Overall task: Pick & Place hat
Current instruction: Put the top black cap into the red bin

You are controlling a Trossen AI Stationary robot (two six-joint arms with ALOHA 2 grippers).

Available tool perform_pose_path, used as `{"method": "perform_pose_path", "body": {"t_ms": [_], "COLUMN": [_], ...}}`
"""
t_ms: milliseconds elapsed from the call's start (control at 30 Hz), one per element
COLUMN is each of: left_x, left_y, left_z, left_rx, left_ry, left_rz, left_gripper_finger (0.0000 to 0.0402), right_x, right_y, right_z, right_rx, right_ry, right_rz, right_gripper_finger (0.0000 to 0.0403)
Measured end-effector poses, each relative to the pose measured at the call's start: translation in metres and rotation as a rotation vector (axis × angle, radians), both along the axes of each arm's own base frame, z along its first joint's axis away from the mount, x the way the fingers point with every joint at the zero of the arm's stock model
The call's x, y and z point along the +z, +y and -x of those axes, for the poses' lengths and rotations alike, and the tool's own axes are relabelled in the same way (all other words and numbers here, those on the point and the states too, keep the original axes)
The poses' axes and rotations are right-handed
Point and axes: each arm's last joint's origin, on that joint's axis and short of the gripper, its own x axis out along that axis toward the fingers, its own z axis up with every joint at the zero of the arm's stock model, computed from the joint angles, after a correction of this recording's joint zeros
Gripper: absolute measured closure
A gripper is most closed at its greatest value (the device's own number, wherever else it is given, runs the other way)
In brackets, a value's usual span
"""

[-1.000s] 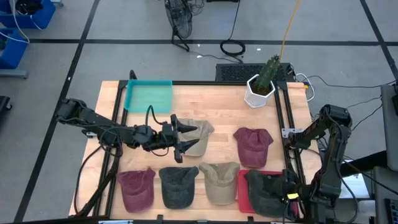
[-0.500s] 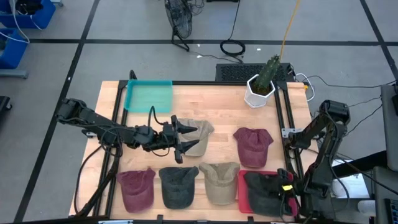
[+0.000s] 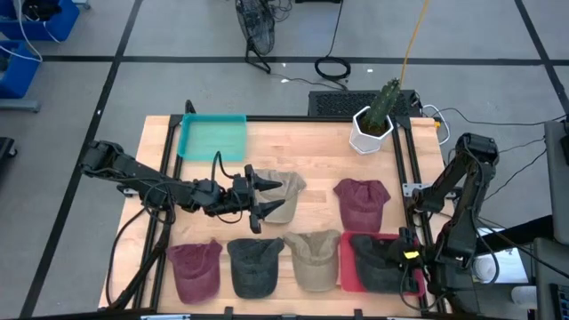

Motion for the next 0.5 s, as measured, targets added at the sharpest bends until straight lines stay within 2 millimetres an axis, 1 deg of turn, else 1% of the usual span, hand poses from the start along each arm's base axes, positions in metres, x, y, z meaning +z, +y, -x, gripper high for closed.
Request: {"method": "perform_pose_path", "body": {"t_ms": [167, 333, 500], "left_x": [0.000, 0.000, 0.000], "left_y": [0.000, 0.000, 0.000], "left_z": [0.000, 0.000, 0.000], "left_rx": [0.000, 0.000, 0.000], "left_ry": [-0.001, -0.001, -0.001], "left_rz": [0.001, 0.004, 0.004], "left_gripper_finger": [0.0163, 0.0163, 0.0163], "right_x": [0.000, 0.001, 0.012], "right_y": [0.000, 0.001, -0.001], "right_z": [0.000, 0.000, 0.000], "right_rx": [0.004, 0.003, 0.020], "right_ry": [-0.001, -0.005, -0.035], "right_rz": [0.002, -0.013, -0.093], "right_gripper_finger": [0.0364, 0.0326, 0.0291]}}
